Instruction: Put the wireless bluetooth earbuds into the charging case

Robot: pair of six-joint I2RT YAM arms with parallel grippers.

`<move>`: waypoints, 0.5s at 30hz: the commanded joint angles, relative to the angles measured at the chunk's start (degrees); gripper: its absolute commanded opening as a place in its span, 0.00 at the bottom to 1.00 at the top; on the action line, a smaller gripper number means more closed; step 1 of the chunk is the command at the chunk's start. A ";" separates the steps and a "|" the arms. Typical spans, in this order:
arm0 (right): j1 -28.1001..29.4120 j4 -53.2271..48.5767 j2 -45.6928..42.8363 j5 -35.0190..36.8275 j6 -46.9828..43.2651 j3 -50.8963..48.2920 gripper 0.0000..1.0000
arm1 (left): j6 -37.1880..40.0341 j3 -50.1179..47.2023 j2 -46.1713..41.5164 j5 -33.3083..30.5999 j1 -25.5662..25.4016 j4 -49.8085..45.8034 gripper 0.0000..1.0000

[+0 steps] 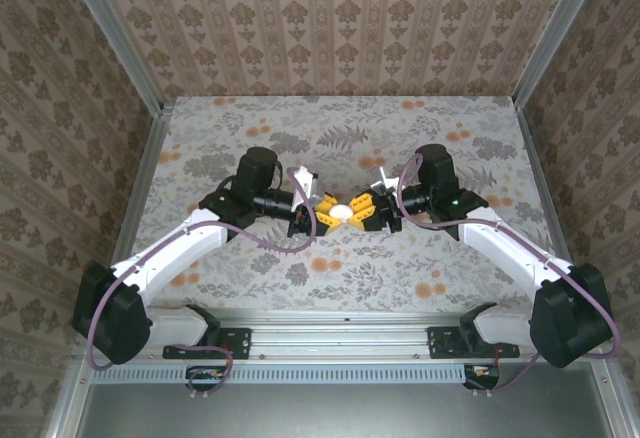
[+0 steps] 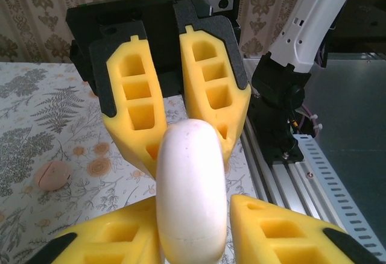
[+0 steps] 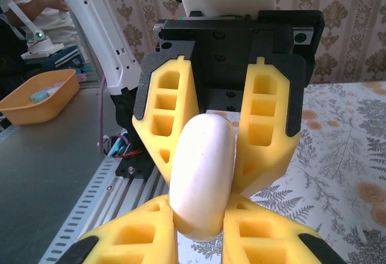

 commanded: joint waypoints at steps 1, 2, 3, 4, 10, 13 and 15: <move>-0.18 0.24 0.44 -0.69 -1.73 1.91 0.18 | -0.43 2.12 0.24 2.75 -0.38 1.00 0.28; -0.23 0.03 0.43 -0.59 -1.77 1.96 0.19 | -0.47 2.15 0.25 2.81 -0.34 1.01 0.27; -0.19 -0.15 0.48 -0.52 -1.86 1.99 0.19 | -0.43 2.21 0.32 2.84 -0.34 1.01 0.26; -0.23 -0.25 0.49 -0.44 -2.01 2.02 0.19 | -0.54 2.34 0.33 2.88 -0.35 0.95 0.25; -0.33 -2.78 -0.02 1.61 -2.39 2.74 0.27 | 1.03 3.04 0.00 0.70 -0.35 -1.66 0.14; -0.53 -5.10 -1.14 4.74 -0.94 3.19 0.43 | 3.60 2.82 -1.34 -4.65 -0.29 -4.17 0.13; -0.53 -4.77 -1.83 6.93 1.98 3.17 0.48 | 4.08 1.75 -2.57 -8.66 -0.30 -3.84 0.12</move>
